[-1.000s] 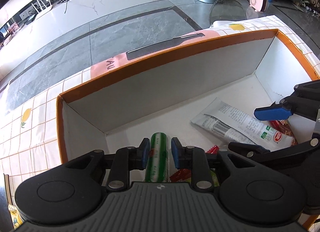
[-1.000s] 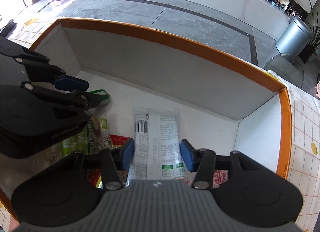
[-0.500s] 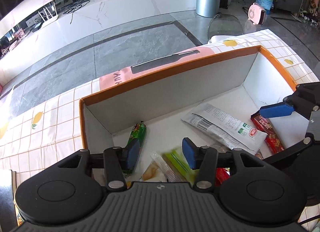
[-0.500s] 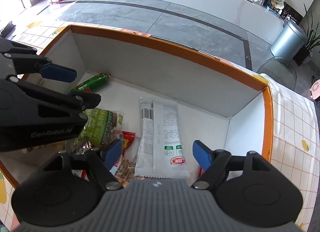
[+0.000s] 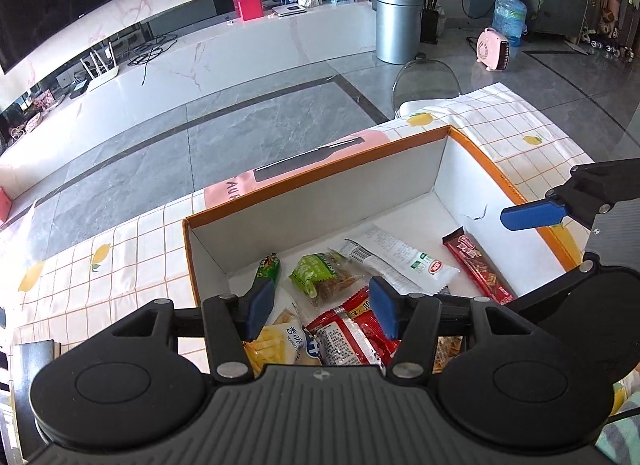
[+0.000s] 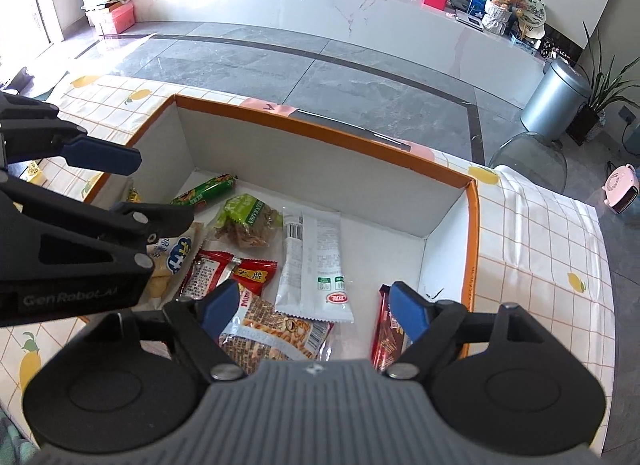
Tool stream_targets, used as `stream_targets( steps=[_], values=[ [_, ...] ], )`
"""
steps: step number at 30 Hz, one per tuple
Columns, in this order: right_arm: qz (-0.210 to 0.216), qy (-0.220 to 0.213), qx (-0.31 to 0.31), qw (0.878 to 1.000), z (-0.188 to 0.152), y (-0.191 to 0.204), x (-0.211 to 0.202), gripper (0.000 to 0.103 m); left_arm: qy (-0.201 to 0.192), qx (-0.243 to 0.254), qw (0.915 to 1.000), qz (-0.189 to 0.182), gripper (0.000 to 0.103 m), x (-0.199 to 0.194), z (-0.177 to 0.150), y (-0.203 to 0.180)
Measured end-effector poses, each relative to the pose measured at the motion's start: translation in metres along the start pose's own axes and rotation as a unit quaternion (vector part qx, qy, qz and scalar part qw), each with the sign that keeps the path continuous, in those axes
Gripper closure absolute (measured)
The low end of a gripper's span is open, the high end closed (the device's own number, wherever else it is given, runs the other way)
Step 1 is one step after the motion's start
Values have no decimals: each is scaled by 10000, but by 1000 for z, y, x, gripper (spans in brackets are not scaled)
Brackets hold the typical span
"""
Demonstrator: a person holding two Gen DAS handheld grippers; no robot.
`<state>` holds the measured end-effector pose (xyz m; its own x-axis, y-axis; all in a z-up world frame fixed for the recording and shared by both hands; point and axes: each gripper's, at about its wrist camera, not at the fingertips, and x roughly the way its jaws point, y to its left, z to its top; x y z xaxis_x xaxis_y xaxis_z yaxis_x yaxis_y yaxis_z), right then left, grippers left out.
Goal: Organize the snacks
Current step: 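Withdraw both tools toward the yellow packet and wrapped pastry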
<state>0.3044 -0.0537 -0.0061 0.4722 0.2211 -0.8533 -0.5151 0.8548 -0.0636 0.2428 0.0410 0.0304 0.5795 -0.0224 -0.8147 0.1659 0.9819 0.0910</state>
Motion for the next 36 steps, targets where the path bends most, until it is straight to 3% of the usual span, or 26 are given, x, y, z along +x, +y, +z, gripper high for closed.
stream_targets(
  steps=[9,13,20,32,36],
  values=[
    [120,-487,264,9984,-35,0,-53,21,-425,-324,9984,-178,38,-48,-25,-13],
    [190,-733,502,9959,-63,-2,-76,21,-699,-507,9955,-390,36,-65,-49,-18],
    [155,-1258,840,9884,-123,2,-107,20,-1071,-704,9912,-323,34,-84,-92,-36],
    [-142,-1412,1454,9791,-217,10,-102,17,-1252,-935,9870,-364,21,-80,-147,-74],
    [-490,-1411,1387,9790,-232,11,-88,17,-1254,-954,9865,-436,21,-65,-157,-81]
  ],
)
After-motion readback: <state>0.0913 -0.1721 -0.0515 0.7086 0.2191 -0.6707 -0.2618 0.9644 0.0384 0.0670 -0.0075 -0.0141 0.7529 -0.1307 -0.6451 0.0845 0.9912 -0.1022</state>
